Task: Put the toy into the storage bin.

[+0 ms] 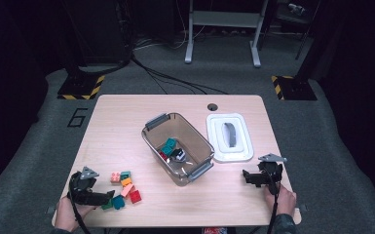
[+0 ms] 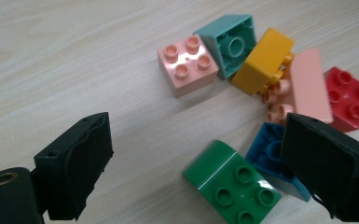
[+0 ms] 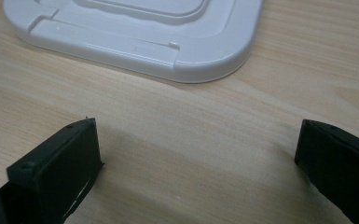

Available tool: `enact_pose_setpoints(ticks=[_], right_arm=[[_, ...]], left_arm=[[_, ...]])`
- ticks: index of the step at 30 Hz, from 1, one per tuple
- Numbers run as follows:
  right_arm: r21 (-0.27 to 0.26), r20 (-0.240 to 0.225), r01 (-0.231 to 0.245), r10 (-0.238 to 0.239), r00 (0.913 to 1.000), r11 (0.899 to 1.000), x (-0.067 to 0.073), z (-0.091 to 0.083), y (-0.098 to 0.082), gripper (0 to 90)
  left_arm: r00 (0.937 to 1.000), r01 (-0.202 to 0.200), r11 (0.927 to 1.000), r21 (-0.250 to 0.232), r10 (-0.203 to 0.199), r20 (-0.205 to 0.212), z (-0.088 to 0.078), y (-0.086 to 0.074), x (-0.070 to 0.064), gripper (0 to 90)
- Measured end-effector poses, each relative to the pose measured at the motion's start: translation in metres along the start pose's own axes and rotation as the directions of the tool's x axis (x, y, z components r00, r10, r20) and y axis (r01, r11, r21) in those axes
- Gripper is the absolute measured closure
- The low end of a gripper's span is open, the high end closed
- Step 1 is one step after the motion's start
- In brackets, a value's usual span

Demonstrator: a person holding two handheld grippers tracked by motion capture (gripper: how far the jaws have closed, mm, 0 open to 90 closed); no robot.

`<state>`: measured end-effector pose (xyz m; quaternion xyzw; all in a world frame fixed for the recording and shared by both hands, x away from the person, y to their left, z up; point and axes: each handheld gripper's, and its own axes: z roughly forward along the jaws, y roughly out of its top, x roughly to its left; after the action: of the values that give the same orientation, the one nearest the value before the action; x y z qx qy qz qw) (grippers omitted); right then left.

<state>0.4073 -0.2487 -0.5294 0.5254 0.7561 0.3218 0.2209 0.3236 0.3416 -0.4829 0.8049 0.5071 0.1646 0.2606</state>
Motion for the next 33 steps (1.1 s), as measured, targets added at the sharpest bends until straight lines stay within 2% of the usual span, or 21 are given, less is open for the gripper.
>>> enact_pose_setpoints(ticks=[2, 7, 16, 22, 27, 30, 33], right_arm=[[0.000, 0.000, 0.000, 0.000, 1.0000, 1.000, 0.000, 0.000, 0.000, 0.0], [0.000, 0.000, 0.000, 0.000, 1.0000, 1.000, 0.000, 0.000, 0.000, 0.0], [0.000, 0.000, 0.000, 0.000, 1.0000, 1.000, 0.000, 0.000, 0.000, 0.0], [0.000, 0.000, 0.000, 0.000, 1.0000, 1.000, 0.000, 0.000, 0.000, 0.0], [0.000, 0.000, 0.001, -0.001, 1.0000, 1.000, 0.000, 0.000, 0.000, 0.0], [0.000, 0.000, 0.002, -0.002, 1.0000, 1.000, 0.000, 0.000, 0.000, 0.0], [0.000, 0.000, -0.001, 0.001, 1.0000, 1.000, 0.000, 0.000, 0.000, 0.0]], left_arm=[[1.0000, 0.006, 0.9999, 0.014, -0.006, 0.006, 0.004, -0.002, 0.000, 9.8], [0.9999, 0.003, 0.9990, 0.044, -0.002, -0.014, 0.011, -0.007, -0.003, 10.9], [0.9992, 0.011, 0.9977, 0.067, -0.008, -0.038, 0.003, -0.017, 0.005, 13.5], [0.9987, -0.002, 0.9962, 0.087, 0.006, -0.050, 0.001, -0.018, 0.009, 18.1], [0.9984, 0.009, 0.9944, 0.105, -0.003, -0.056, 0.002, -0.020, 0.011, 21.6], [0.9991, 0.009, 0.9939, 0.110, -0.004, -0.043, 0.002, -0.022, 0.011, 27.4], [0.9991, 0.013, 0.9939, 0.109, -0.008, -0.042, 0.001, -0.022, 0.011, 38.4]])
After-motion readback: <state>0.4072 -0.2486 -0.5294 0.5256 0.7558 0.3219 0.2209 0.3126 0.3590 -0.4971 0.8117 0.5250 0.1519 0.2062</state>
